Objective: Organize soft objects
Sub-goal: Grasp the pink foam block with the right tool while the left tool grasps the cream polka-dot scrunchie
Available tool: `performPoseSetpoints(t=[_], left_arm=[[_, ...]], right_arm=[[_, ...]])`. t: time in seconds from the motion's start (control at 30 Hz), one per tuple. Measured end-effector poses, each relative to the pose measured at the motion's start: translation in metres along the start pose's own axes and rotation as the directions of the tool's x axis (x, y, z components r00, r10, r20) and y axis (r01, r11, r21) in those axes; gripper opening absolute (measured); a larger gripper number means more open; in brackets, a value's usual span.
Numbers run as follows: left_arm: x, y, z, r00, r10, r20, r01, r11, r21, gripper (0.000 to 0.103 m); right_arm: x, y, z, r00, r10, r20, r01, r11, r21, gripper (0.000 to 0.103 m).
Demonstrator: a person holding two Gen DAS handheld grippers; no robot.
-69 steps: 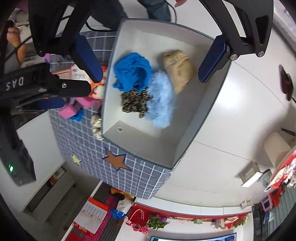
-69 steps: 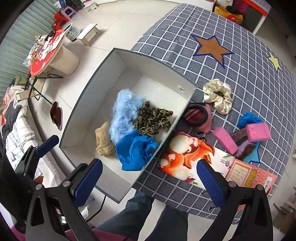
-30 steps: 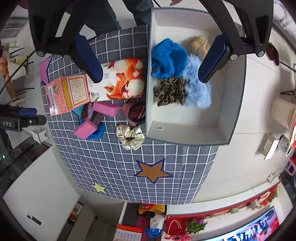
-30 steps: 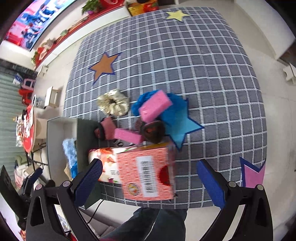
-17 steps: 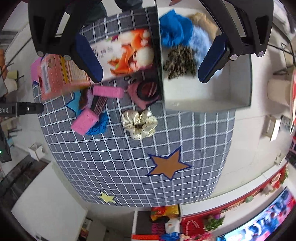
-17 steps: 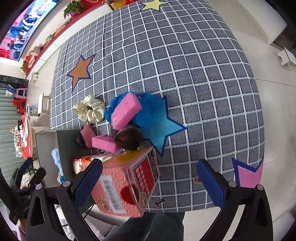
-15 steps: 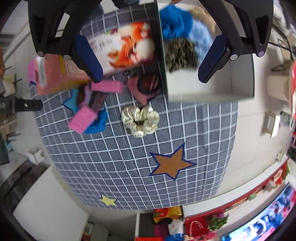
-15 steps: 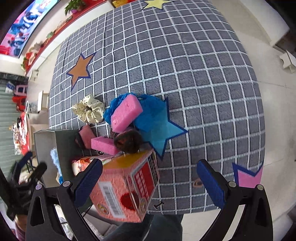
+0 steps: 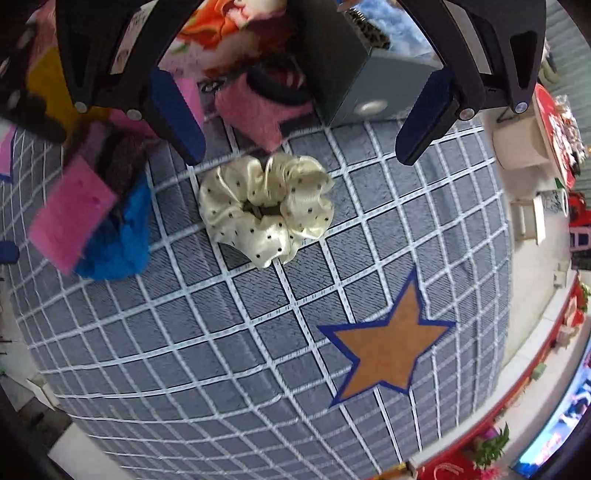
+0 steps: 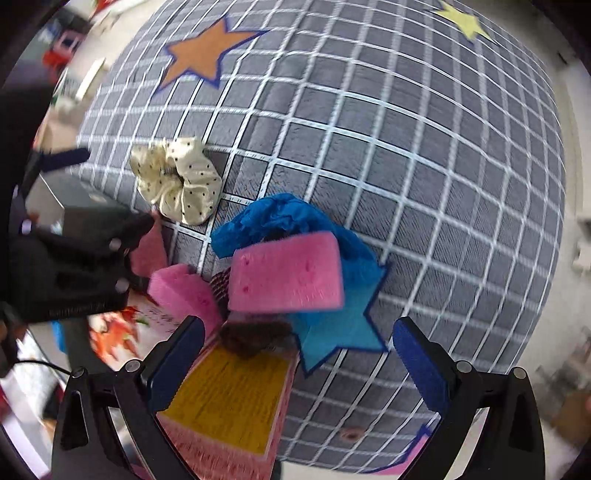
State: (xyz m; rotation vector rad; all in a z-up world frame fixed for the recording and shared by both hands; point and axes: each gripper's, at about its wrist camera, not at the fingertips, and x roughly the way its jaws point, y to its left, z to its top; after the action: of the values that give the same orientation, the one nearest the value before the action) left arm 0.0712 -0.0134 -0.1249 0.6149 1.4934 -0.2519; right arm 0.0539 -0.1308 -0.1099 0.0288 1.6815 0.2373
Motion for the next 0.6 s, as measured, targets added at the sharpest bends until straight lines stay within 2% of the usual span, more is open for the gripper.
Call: performPoseSetpoints(t=[0.23,0.5,0.53,0.6], left_arm=[[0.028,-0.002,0.020,0.998,-0.026,-0.065,0.024,0.999,-0.035,0.103],[0.047,0.003,0.030,0.992,-0.071,-0.103,0.059,0.992,-0.112,0.103],[0.050,0.005,0.028,0.992,-0.070,-0.104,0.058,0.991,-0.119,0.103],[0.054,0.010,0.030,0.990,-0.088,-0.110,0.072,0.987,-0.144,0.103]], right_arm=[[0.026,0.012,0.018,0.998,-0.023,-0.051,0.019,0.997,-0.076,0.102],[0.046,0.013,0.026,0.998,-0.010,-0.062,0.006,0.999,-0.051,0.102],[0.047,0.012,0.024,0.998,-0.007,-0.058,0.004,0.999,-0.048,0.099],[0.046,0.009,0.022,0.999,0.007,-0.052,-0.009,0.999,-0.034,0.071]])
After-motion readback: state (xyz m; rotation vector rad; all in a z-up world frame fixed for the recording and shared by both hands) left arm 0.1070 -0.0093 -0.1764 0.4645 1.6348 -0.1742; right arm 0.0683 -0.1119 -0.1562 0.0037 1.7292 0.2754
